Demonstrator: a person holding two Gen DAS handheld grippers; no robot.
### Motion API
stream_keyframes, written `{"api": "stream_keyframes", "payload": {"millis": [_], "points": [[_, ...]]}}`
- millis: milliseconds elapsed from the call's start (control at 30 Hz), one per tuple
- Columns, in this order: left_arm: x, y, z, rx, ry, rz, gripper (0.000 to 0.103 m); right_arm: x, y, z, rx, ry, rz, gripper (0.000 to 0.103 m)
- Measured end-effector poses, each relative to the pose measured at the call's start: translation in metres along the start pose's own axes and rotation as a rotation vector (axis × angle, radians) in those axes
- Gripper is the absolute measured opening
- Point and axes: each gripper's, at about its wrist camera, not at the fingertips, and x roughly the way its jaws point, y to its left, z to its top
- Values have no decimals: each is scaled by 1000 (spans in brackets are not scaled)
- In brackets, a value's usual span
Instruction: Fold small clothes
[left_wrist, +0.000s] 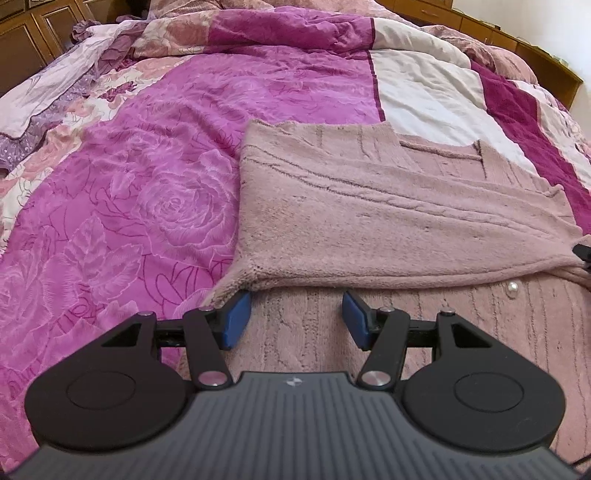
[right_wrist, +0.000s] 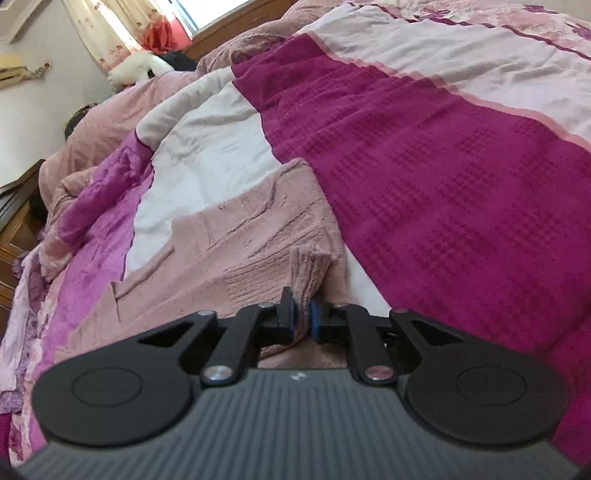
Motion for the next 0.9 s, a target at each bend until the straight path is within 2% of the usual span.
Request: {"api": "stream_keyframes", "payload": {"millis": [133, 233, 333, 400, 567, 600, 633, 667, 800, 900], "points": [[-20, -2, 2, 31, -44, -1, 63, -18, 8, 3, -3, -5, -22, 15], [-30, -4, 8, 40, -83, -7, 63, -41, 19, -2, -67, -71, -49, 16], [-25, -5, 15, 29, -91, -13, 63, -51, 24, -3, -105, -112, -10, 16], [-16, -8, 18, 22, -76, -1, 63, -47, 26, -3, -121, -109, 24, 16], [11, -9, 15, 27, -59, 24, 63, -25, 22, -8, -140, -46, 14, 17], [15, -10, 14, 39, -60, 27, 66, -19, 19, -11, -128, -20, 6, 18], [18, -10, 13, 51, -61, 26, 68, -15, 15, -13, -113, -3, 23, 25], [20, -11, 12, 60, -66, 23, 71, -14, 12, -16, -107, -7, 45, 28], [27, -10, 11, 77, -72, 24, 77, -12, 14, -25, -159, -36, 38, 28], [33, -4, 11, 30, -65, 25, 82, -8, 14, -26, -158, -43, 34, 28]]}}
